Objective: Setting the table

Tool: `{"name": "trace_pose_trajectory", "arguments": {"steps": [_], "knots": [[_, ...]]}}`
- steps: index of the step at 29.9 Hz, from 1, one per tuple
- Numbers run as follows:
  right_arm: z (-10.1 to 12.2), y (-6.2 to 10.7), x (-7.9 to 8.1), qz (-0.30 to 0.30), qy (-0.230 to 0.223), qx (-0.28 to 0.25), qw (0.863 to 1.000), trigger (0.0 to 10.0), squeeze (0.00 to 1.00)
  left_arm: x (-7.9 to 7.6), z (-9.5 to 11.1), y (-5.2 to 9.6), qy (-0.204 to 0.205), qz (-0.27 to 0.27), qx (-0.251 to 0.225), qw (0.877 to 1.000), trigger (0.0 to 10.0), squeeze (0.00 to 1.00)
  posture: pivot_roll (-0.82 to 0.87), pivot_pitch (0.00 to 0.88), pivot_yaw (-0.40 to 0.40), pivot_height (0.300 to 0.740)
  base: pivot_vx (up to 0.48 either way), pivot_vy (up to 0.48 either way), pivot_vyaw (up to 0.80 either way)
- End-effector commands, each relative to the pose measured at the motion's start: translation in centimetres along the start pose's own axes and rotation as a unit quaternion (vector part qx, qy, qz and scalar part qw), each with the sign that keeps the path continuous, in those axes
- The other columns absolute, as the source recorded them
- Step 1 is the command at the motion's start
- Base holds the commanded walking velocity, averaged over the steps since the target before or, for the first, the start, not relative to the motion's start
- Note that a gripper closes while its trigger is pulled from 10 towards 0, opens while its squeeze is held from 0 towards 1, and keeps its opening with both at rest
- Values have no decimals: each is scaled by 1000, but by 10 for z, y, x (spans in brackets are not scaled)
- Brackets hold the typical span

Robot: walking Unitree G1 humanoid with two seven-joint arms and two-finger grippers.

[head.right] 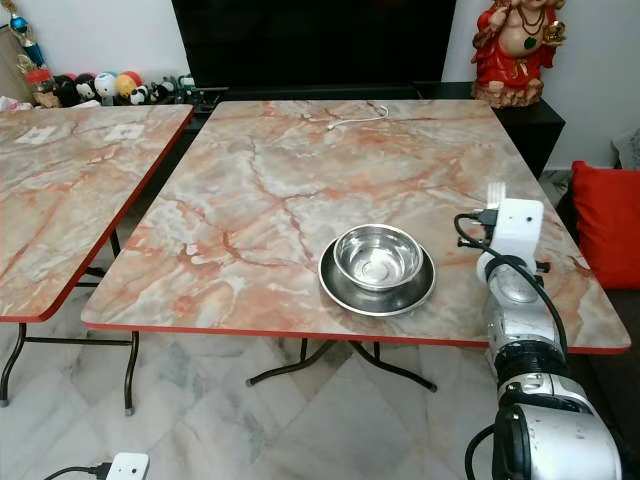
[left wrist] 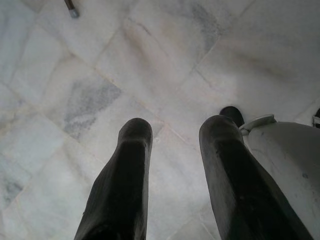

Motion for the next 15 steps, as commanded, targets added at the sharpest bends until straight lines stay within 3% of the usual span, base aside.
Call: {"name": "trace_pose_trajectory", "arguments": {"steps": [1, 3, 6, 15], "knots": [[4, -2, -2, 7, -29, 4, 1000, 10000, 0, 1, -5, 1, 6, 1, 11, 1000, 10000, 0, -110, 0, 69, 740, 0, 0, 0], [1, -2, 3, 22, -36, 11, 999, 10000, 0, 1, -5, 0, 6, 0, 11, 1000, 10000, 0, -108, 0, 68, 740, 0, 0, 0], [-5, -2, 2, 15, -2, 21, 1000, 10000, 0, -1, -5, 0, 11, -2, 11, 1000, 10000, 0, -99, 0, 66, 740, 0, 0, 0], [-14, -1, 6, 21, -14, 37, 999, 10000, 0, 2, -6, 1, 10, 0, 12, 1000, 10000, 0, -91, 0, 70, 740, 0, 0, 0]]}}
Point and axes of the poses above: a point about 5 cm out from each wrist's last joint towards the gripper, its own y axis pointing back from the gripper into the wrist, its own z axis along the axis of the wrist's last joint, x = y × z, the point moved 5 cm from there along -y, pointing out of the wrist towards the gripper, and after that the axes turned 11 degrees about y, right-handed, at the moved point
